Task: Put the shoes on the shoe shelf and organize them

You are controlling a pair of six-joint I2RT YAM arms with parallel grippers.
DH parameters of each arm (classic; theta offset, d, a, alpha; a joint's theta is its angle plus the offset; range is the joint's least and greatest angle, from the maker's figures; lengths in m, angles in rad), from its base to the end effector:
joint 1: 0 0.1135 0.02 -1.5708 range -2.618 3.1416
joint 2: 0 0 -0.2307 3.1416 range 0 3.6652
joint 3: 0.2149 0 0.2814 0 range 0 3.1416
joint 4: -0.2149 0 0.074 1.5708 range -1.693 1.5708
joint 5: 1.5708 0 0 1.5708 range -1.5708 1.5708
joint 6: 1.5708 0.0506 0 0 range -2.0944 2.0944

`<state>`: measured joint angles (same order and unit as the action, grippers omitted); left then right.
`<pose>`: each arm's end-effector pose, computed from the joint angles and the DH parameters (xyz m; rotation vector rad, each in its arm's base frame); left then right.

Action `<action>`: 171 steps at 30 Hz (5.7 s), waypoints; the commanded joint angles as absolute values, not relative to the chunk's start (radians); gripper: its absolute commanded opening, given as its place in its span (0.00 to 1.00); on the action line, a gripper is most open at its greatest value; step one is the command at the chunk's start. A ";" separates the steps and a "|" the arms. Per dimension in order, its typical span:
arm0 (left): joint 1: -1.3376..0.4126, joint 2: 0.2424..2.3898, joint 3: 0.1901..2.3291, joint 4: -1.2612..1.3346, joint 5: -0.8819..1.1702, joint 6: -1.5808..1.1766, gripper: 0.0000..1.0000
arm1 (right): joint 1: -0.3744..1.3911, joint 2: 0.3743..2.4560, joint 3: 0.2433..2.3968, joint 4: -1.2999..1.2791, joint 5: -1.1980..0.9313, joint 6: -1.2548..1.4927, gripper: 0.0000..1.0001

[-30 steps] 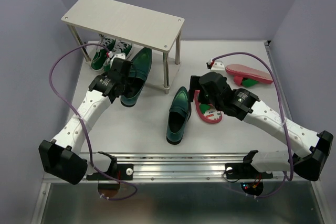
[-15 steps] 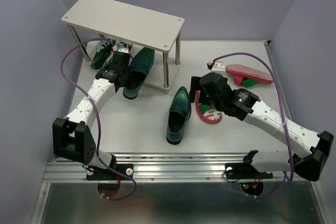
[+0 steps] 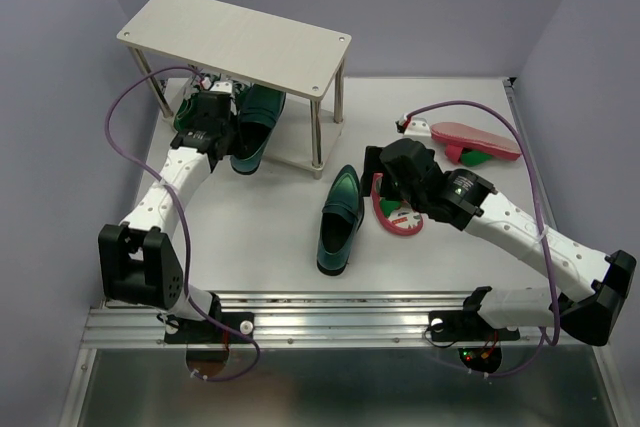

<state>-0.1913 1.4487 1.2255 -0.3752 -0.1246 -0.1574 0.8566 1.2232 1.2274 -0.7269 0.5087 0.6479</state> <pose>0.3703 -0.0653 0.2702 -0.0346 2.1644 -0.0654 0.2182 0.2141 0.3134 0.0275 2.1984 0.2590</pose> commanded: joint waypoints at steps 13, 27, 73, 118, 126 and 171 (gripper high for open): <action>-0.187 1.531 1.362 -0.235 -0.092 -0.155 0.00 | 0.851 1.180 1.224 -0.732 0.528 0.673 1.00; -0.179 1.601 1.448 -0.252 -0.121 -0.146 0.00 | 0.851 1.180 1.224 -0.739 0.523 0.678 1.00; -0.172 1.342 1.097 -0.308 -0.144 -0.276 0.00 | 0.851 1.195 1.216 -0.719 0.489 0.683 1.00; -0.613 1.003 0.968 -0.612 -0.215 -0.685 0.00 | 0.881 1.244 1.019 -0.603 0.340 0.784 1.00; -0.931 1.060 0.907 -0.588 -0.270 -0.956 0.36 | 0.881 1.175 1.052 -0.698 0.535 0.807 1.00; -0.977 1.065 1.077 -1.040 -0.513 -1.113 0.00 | 0.881 1.074 1.040 -0.707 0.588 0.822 1.00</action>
